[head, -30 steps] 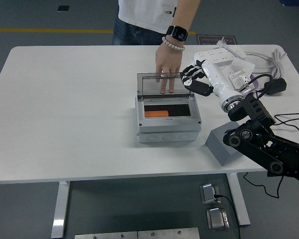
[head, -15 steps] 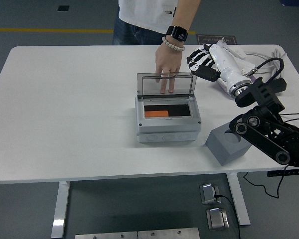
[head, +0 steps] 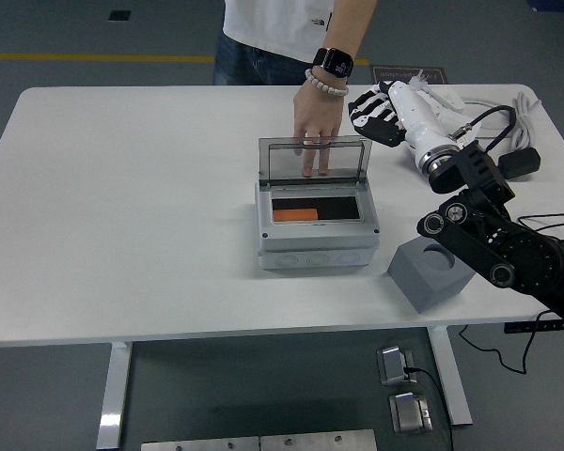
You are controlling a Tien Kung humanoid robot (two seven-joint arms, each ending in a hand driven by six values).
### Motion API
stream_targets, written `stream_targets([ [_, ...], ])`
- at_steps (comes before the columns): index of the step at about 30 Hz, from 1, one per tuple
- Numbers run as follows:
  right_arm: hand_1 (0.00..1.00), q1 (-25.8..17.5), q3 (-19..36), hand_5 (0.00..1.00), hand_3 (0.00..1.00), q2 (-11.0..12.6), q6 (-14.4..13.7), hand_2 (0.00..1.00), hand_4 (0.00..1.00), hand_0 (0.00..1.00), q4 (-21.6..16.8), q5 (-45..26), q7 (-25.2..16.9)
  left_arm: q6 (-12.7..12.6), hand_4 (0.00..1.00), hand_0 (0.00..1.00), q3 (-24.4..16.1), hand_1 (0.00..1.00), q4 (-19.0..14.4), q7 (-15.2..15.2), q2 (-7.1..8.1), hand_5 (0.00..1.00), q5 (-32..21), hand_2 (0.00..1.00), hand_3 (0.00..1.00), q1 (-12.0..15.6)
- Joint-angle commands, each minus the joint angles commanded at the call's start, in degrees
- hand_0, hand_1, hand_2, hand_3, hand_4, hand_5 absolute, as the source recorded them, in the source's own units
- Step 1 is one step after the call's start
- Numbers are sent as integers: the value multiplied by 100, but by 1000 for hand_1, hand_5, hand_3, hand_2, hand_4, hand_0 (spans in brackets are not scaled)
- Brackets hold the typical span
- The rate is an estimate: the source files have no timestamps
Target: Fetch the battery,place it into the box,close the lid of the box
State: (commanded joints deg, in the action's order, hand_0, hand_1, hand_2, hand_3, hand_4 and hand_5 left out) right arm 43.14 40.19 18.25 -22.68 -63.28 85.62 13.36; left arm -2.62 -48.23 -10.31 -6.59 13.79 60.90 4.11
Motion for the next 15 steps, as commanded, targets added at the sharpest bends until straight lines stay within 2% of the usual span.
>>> stream_targets([
  [4,518,32,-68,536,599,-65,-25,551,575,528,94,-73,-37,2,2,405,4,559,0,1,-1,2,-10,516,499,-7],
  [5,627,34,-91,539,613,-77,-30,606,574,725,103,-89,-43,3,2,405,7,558,0,3,0,2,-16,514,499,-11],
  [11,631,-9,-283,543,612,-71,-38,611,575,741,-18,-142,-30,3,2,404,25,558,0,13,6,2,-48,515,498,-35],
  [15,631,-50,-487,543,612,74,21,611,575,741,-310,-135,68,-1,2,404,15,558,0,15,12,2,-54,515,498,-35],
])
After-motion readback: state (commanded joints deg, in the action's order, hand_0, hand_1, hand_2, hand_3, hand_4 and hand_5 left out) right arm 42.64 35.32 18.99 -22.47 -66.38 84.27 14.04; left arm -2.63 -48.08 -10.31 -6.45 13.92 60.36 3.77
